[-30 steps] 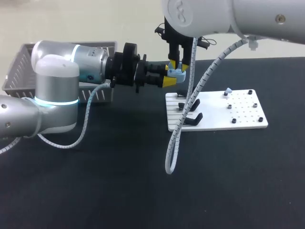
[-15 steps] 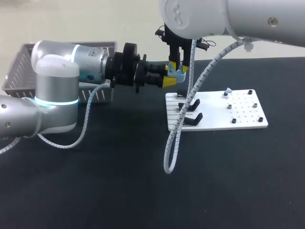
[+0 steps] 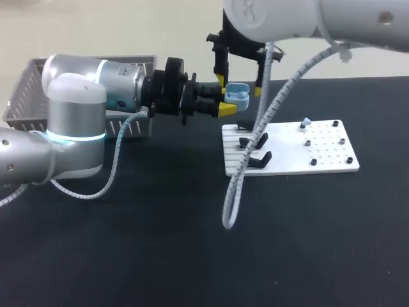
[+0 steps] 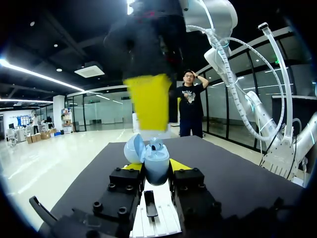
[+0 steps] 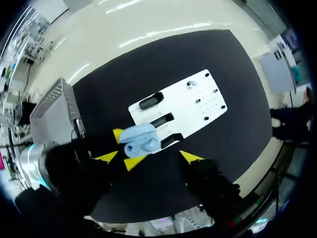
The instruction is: Pick up each earbud case from the left stands, insert the matching earbuds, close the lid, and place the case in the box.
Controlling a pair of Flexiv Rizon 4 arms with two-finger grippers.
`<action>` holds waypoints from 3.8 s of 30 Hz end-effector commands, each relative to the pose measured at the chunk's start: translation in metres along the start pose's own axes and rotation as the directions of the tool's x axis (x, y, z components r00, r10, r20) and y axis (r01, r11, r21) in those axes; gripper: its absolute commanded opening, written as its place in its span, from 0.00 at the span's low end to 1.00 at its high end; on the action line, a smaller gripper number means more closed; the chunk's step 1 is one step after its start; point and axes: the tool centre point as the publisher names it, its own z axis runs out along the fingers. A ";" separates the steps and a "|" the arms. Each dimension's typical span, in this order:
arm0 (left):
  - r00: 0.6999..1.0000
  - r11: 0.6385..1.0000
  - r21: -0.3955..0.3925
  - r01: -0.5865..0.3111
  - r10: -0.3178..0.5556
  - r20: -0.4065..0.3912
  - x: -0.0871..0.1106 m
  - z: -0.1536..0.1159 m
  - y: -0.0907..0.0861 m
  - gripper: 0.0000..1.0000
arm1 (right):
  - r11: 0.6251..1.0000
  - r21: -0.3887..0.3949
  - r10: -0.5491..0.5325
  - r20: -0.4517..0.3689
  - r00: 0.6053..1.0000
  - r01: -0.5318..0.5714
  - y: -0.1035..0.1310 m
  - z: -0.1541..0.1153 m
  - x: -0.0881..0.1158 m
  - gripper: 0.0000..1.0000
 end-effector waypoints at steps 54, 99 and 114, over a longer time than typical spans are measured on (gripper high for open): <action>1.000 1.000 -0.002 -0.003 0.003 0.003 0.001 0.000 -0.001 0.00 | 0.988 -0.151 0.035 0.113 0.993 -0.018 -0.133 0.144 -0.115 0.61; 1.000 1.000 -0.002 -0.003 0.003 0.003 0.001 0.000 -0.001 0.00 | 0.987 -0.155 -0.019 0.087 0.996 0.033 -0.129 0.168 -0.137 0.40; 1.000 1.000 -0.002 -0.003 0.003 0.003 0.001 0.000 -0.001 0.00 | 0.986 -0.163 -0.029 0.065 0.997 0.040 -0.127 0.174 -0.139 0.25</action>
